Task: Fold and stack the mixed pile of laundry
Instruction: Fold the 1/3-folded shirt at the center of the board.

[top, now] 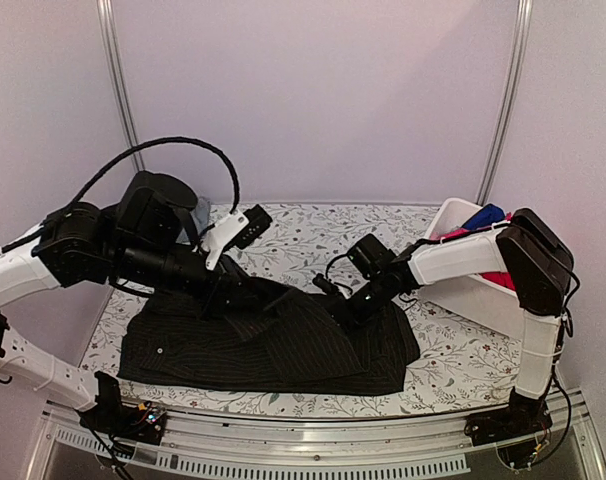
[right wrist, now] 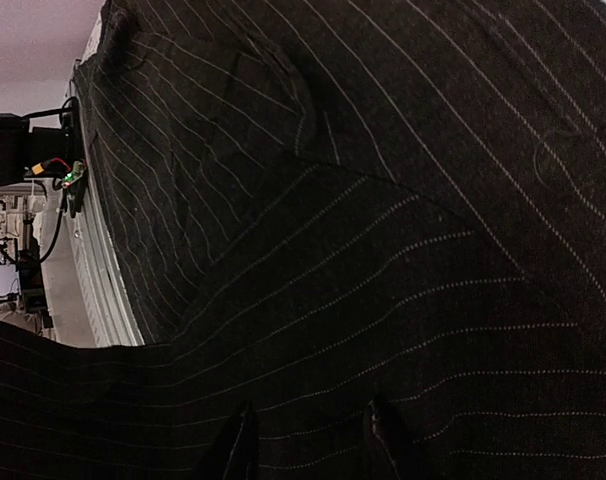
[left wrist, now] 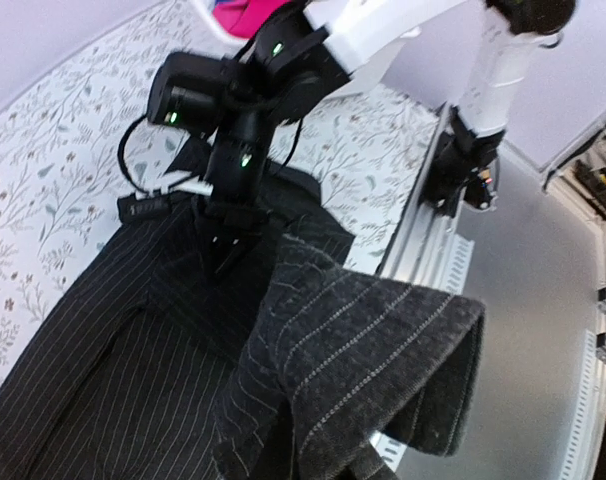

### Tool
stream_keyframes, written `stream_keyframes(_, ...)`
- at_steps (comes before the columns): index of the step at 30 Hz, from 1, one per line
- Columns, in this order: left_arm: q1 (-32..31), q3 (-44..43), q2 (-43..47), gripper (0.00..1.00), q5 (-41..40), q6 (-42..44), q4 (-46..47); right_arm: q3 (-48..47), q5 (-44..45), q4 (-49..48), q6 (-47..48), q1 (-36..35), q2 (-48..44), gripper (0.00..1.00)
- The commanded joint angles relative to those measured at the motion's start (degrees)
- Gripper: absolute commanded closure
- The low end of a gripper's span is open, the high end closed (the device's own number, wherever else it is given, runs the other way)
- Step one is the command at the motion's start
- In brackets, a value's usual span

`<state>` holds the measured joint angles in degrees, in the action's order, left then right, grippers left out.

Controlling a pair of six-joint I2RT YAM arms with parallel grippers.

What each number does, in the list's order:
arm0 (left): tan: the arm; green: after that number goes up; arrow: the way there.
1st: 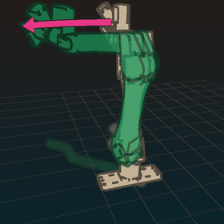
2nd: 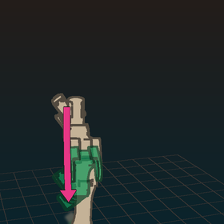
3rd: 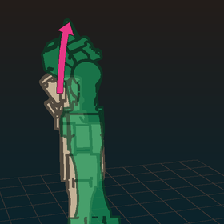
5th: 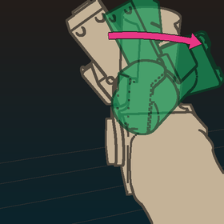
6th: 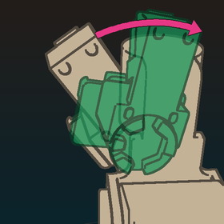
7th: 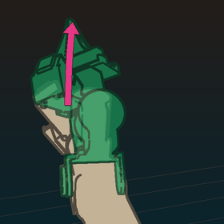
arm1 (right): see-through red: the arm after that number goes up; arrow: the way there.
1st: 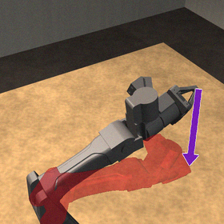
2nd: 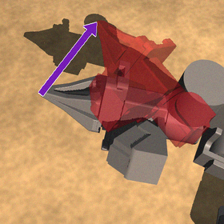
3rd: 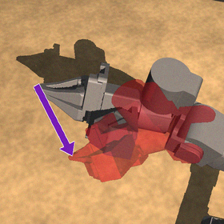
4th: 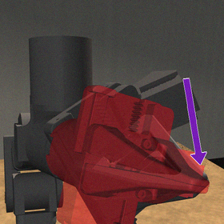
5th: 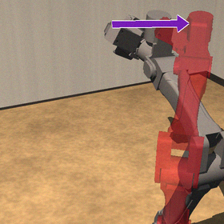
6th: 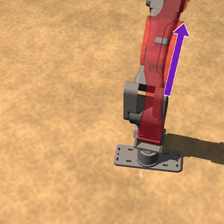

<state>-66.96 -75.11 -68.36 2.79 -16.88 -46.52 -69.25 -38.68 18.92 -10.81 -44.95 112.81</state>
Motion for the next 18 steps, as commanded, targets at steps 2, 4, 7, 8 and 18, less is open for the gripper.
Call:
stream_keyframes(2,-0.1,0.0,8.2,1.00,4.9,4.9,9.5,0.5,0.3,0.6,1.1,0.0,-1.0,0.64)
stream_keyframes(4,-0.1,-0.6,9.0,1.00,2.4,5.3,8.5,-0.4,0.3,1.3,1.2,0.0,-1.7,0.63)
stream_keyframes(7,0.5,-1.4,9.8,1.00,0.0,5.1,7.0,-1.8,0.5,3.2,1.9,0.0,-2.3,0.61)
stream_keyframes(8,0.7,-1.4,9.9,1.00,-0.1,5.1,6.3,-2.0,0.9,3.6,2.2,0.1,-2.6,0.60)
stream_keyframes(18,6.2,2.4,9.8,1.00,1.8,-0.6,5.4,-1.6,1.9,9.5,5.6,0.6,0.6,0.55)
